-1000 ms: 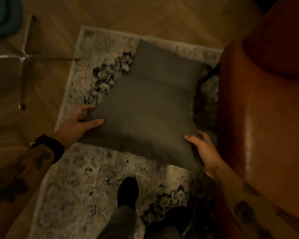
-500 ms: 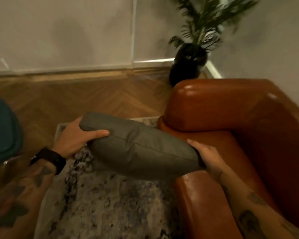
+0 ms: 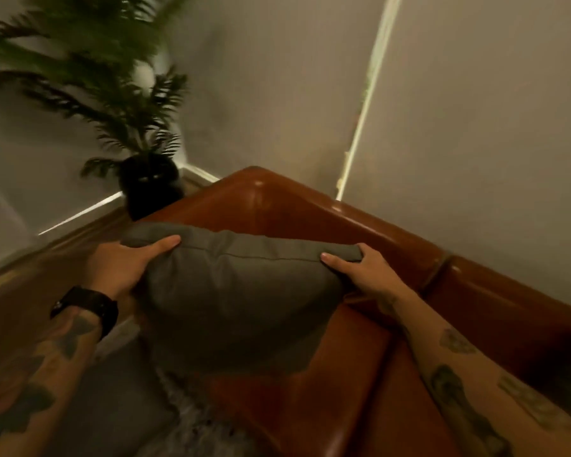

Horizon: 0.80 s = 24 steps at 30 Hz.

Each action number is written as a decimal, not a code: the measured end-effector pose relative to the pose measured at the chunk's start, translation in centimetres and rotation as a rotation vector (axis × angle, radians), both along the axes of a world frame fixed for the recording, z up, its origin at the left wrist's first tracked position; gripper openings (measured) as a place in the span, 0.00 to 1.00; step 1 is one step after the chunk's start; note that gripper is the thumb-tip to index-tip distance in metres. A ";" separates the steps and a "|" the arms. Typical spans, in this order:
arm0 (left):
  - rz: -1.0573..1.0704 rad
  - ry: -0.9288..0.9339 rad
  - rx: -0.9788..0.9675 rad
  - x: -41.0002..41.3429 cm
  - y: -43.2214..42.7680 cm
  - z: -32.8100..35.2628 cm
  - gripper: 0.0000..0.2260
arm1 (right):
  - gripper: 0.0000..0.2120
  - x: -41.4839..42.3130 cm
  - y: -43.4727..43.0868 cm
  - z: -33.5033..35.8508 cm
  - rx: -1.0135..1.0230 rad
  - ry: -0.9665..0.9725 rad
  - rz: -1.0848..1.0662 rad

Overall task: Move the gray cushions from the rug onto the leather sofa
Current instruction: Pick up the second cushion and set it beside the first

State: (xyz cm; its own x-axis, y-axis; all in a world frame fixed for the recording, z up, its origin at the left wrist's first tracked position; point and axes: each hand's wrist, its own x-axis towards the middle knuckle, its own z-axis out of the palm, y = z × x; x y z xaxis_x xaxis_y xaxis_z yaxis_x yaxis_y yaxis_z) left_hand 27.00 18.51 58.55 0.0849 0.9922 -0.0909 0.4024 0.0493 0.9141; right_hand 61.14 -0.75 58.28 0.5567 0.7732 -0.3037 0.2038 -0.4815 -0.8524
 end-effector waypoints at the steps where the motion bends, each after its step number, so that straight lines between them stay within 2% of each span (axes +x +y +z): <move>1: -0.032 -0.026 -0.034 3.0 -0.8 -0.1 0.37 | 0.42 2.0 -1.9 -0.7 -0.008 -0.027 -0.056; 3: -0.168 -0.046 -0.096 12.8 -3.4 -1.5 0.35 | 0.39 8.5 -8.5 -2.1 -0.008 -0.053 -0.224; 7: -0.358 -0.010 -0.157 25.9 -8.1 -3.9 0.26 | 0.30 16.6 -17.3 -5.7 -0.068 -0.082 -0.424; 11: -0.513 0.080 -0.222 39.3 -13.0 -7.9 0.29 | 0.32 24.4 -25.7 -8.8 -0.158 -0.085 -0.655; 15: -0.581 0.172 -0.252 49.6 -16.7 -10.5 0.33 | 0.39 31.2 -31.6 -10.9 -0.241 -0.054 -0.720; 19: -0.644 0.229 -0.242 56.3 -19.0 -12.6 0.33 | 0.41 35.7 -34.6 -13.1 -0.297 -0.014 -0.783; 24: -0.616 0.304 -0.194 60.5 -18.1 -14.0 0.37 | 0.37 38.3 -34.3 -14.9 -0.292 0.063 -0.778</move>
